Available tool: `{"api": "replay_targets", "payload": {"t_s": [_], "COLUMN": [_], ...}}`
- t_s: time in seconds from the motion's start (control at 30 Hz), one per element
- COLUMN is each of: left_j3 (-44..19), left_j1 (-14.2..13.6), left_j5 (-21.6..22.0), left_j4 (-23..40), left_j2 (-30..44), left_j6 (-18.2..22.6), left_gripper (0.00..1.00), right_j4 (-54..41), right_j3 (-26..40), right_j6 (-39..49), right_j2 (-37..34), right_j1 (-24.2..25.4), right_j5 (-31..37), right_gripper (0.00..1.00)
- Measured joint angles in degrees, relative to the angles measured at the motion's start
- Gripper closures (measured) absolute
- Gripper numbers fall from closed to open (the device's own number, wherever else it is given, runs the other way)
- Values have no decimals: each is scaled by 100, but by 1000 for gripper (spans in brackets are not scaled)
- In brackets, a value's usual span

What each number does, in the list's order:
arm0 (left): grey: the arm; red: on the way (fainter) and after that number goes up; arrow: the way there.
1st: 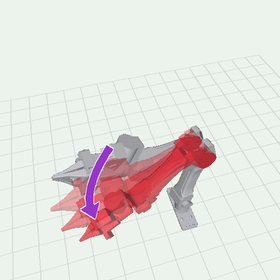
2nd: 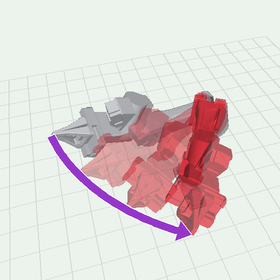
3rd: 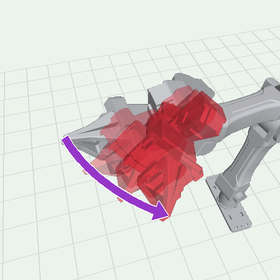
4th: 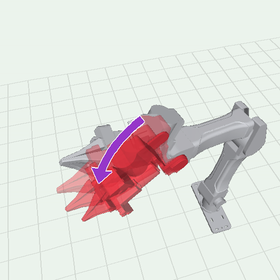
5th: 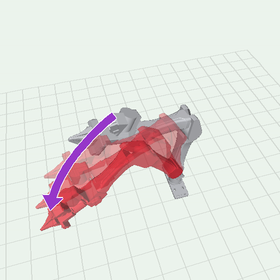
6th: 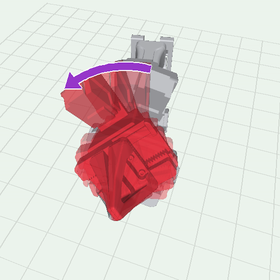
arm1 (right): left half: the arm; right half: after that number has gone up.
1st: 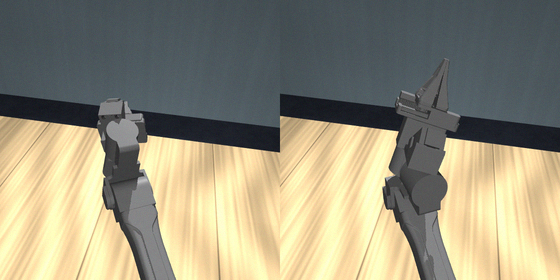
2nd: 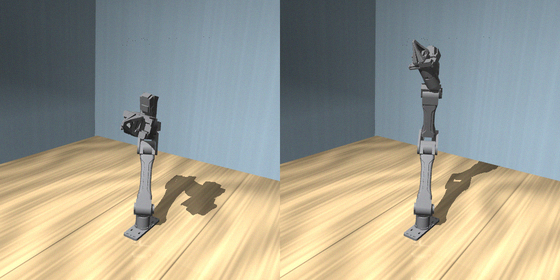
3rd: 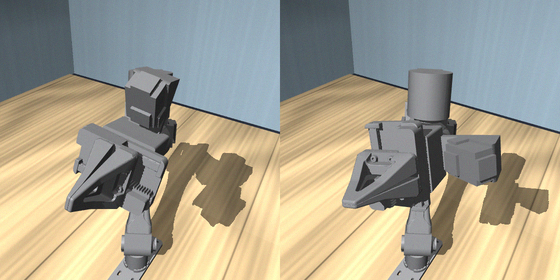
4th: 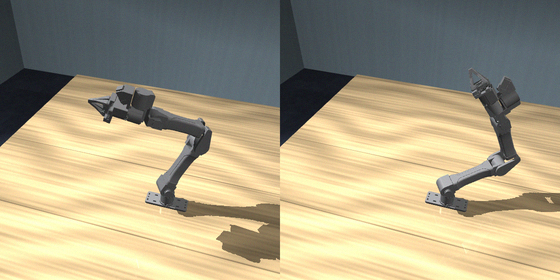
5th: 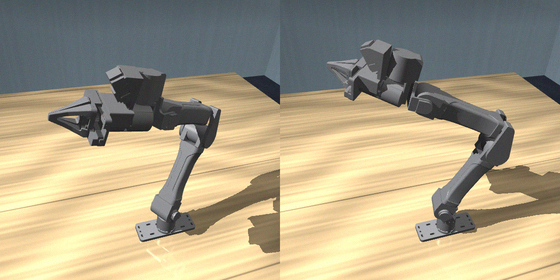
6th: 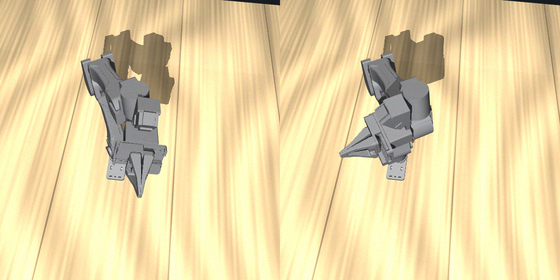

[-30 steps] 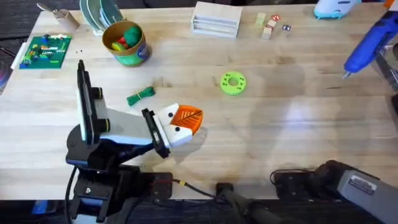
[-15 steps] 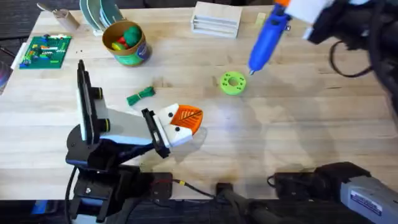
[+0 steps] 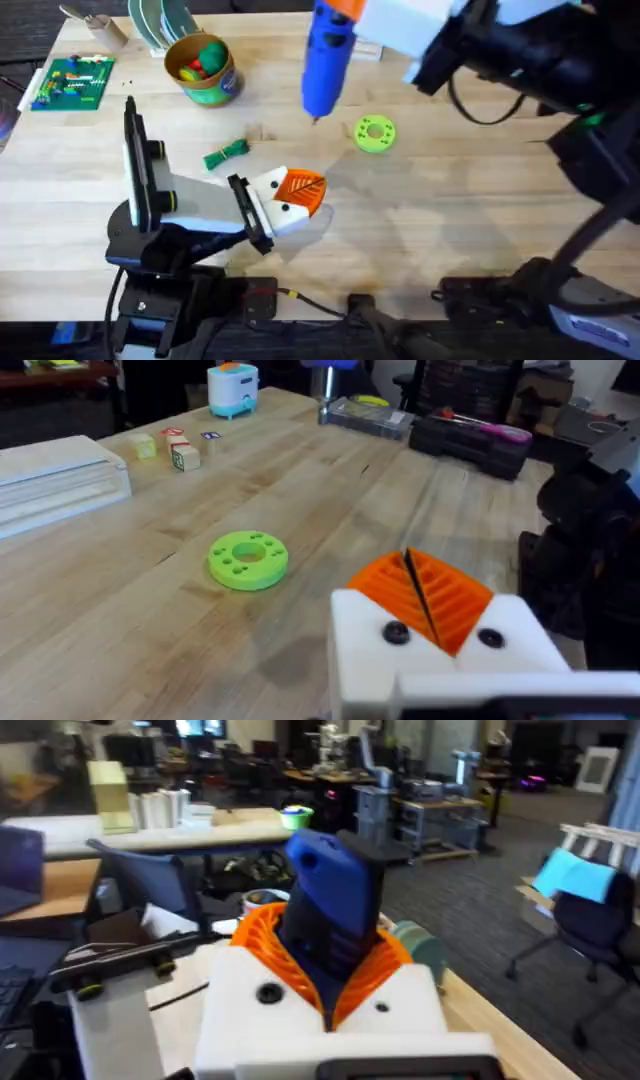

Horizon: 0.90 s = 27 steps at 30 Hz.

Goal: Pick up the gripper from the table and insert it into the empty holder that is missing its gripper. Then pick up a screw, insert it into the mounting hole, and use the screwdriver to tighten it. Finally, clean up the table by picking up the vegetable and placing it into the bucket.

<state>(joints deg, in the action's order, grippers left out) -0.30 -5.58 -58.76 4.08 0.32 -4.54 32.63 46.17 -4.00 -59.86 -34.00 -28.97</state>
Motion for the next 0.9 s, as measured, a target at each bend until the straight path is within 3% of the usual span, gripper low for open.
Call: {"api": "replay_targets", "payload": {"t_s": [0.17, 0.37, 0.9], "left_j3": [0, 0, 0], "left_j1": [0, -2, 0], "left_j5": [0, 0, 0], "left_j4": [0, 0, 0], "left_j2": [0, 0, 0], "left_j6": [0, 0, 284], "left_gripper": [996, 996, 996], "right_j4": [579, 586, 462], "right_j3": [0, 0, 0], "right_j6": [62, 243, 489], "right_j2": [-474, -658, -698], "right_j1": [-671, -1244, -1362], "right_j5": [-7, -86, -87], "right_gripper": [978, 978, 978]}}
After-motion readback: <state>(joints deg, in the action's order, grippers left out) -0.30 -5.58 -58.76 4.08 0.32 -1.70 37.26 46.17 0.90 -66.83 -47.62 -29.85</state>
